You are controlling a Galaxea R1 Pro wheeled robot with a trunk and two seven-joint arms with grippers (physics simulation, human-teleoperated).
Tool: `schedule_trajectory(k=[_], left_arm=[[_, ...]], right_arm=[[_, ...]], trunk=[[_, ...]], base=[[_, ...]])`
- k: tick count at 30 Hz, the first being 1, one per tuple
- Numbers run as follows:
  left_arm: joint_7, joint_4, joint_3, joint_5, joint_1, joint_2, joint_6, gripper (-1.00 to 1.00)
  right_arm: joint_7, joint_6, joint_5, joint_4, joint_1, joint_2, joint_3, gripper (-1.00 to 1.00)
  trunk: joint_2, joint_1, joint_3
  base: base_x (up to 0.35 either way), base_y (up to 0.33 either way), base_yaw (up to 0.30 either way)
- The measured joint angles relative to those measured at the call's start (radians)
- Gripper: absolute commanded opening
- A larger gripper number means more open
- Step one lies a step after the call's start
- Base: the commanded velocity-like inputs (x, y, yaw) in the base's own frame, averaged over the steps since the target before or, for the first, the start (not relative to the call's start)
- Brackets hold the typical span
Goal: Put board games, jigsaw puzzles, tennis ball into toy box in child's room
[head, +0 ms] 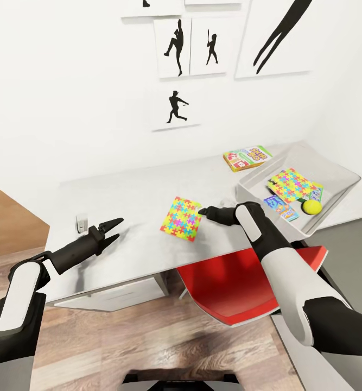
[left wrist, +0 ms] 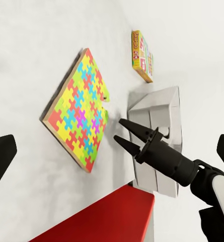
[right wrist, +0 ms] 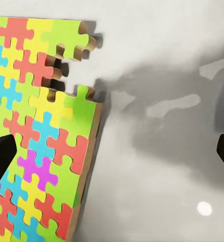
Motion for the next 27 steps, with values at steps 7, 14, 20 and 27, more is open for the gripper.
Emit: schedule_trajectory(k=[7, 14, 20, 27], left_arm=[[0.0, 0.0, 0.0, 0.0, 0.0, 0.0, 0.0, 1.0], [0.0, 0.0, 0.0, 0.0, 0.0, 0.0, 0.0, 1.0], [0.0, 0.0, 0.0, 0.0, 0.0, 0.0, 0.0, 1.0], [0.001, 0.0, -0.001, 0.0, 0.0, 0.0, 0.0, 1.0]], right_arm=[[0.002, -0.001, 0.0, 0.005, 0.001, 0.0, 0.0, 1.0], [0.003, -0.002, 0.0, 0.018, 0.001, 0.001, 0.0, 1.0], [0.004, -0.007, 0.013, 0.025, 0.001, 0.0, -0.001, 1.0], [0.005, -0.009, 0.017, 0.024, 0.0, -0.002, -0.001, 1.0]], trunk=[[0.0, 0.0, 0.0], [0.0, 0.0, 0.0], [-0.001, -0.001, 0.0], [-0.001, 0.0, 0.0]], base=[[0.0, 0.0, 0.0], [0.0, 0.0, 0.085], [0.0, 0.0, 0.212], [0.0, 0.0, 0.253]])
